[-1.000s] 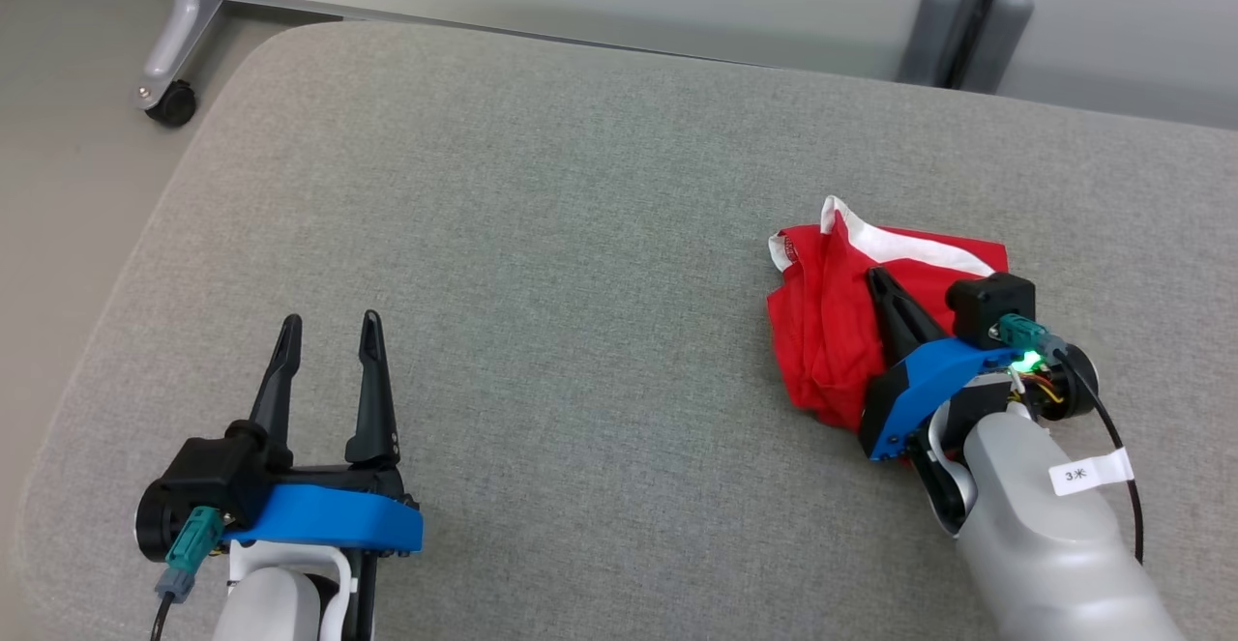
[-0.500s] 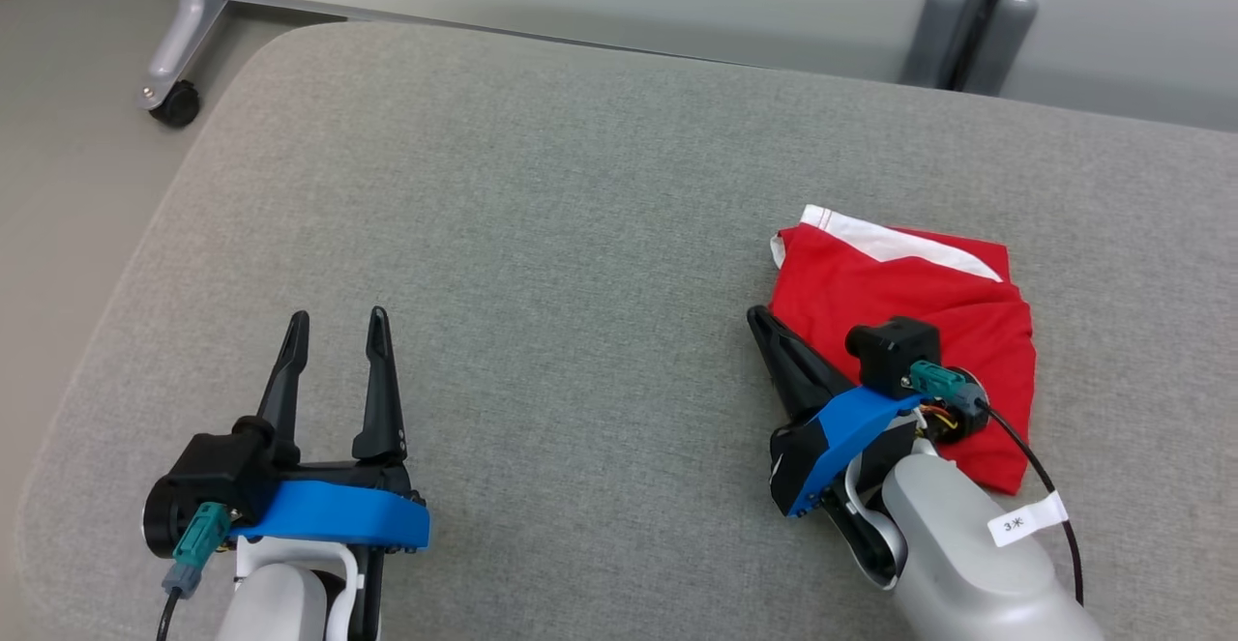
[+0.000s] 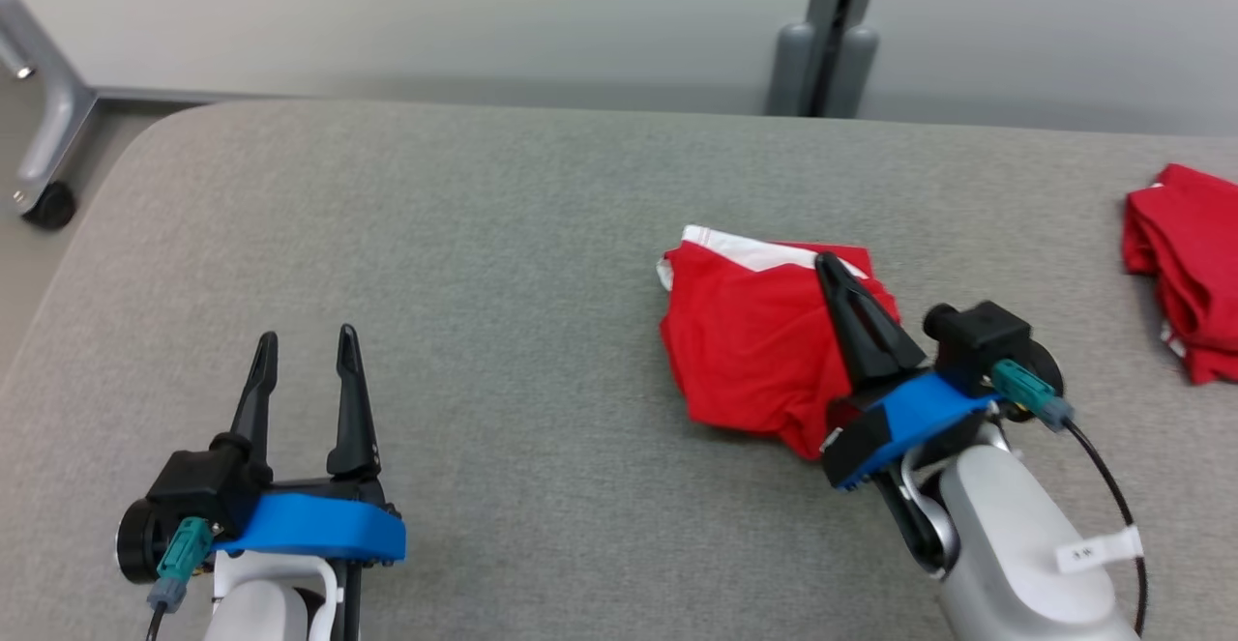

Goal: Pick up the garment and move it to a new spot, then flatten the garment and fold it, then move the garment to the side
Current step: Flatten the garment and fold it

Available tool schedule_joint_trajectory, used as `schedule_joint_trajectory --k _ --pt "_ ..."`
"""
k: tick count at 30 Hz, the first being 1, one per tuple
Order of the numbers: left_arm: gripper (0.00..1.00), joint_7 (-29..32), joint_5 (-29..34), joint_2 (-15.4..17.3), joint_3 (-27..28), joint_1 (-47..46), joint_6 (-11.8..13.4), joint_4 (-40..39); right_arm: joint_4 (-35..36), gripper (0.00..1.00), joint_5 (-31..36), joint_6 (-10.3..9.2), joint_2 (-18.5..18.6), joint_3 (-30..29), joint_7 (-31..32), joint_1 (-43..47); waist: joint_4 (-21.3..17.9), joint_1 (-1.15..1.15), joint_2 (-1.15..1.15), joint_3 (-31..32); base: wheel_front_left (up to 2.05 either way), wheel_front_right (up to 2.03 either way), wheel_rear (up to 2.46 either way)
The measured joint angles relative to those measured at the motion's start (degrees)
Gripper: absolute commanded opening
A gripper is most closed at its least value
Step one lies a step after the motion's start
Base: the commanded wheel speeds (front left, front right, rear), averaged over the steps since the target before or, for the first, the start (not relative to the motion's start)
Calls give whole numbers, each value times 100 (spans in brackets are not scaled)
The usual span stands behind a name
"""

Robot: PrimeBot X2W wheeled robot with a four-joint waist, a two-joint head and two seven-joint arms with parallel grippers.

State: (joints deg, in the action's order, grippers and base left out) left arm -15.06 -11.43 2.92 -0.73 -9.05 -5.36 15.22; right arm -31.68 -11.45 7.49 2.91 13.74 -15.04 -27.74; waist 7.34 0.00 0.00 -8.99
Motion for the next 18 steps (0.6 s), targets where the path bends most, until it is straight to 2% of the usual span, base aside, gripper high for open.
schedule_joint_trajectory --k 2,4,5,6,7,13,18 --pt "100 0 42 0 34 64 0 29 163 0 159 0 29 -245 1 214 -134 0 0 99 0 0 0" --pt "100 0 76 -1 80 113 1 66 349 30 261 0 77 -465 1 429 -262 0 0 204 0 0 0" --pt "100 0 98 0 101 145 0 75 447 49 294 0 101 -582 1 544 -322 0 0 256 0 0 0" --pt "100 0 119 -1 116 183 0 91 516 94 318 0 121 -691 1 664 -377 0 0 308 0 0 0" --pt "100 0 152 -1 131 223 -1 108 580 100 346 0 146 -795 1 782 -432 0 0 358 0 0 0" --pt "100 0 245 -1 191 462 -23 109 921 100 437 0 193 -1139 1 1375 -659 -1 0 633 0 0 0" --pt "100 0 319 7 209 639 -32 80 1152 100 445 0 199 -1381 1 1816 -689 -1 0 818 0 0 0"
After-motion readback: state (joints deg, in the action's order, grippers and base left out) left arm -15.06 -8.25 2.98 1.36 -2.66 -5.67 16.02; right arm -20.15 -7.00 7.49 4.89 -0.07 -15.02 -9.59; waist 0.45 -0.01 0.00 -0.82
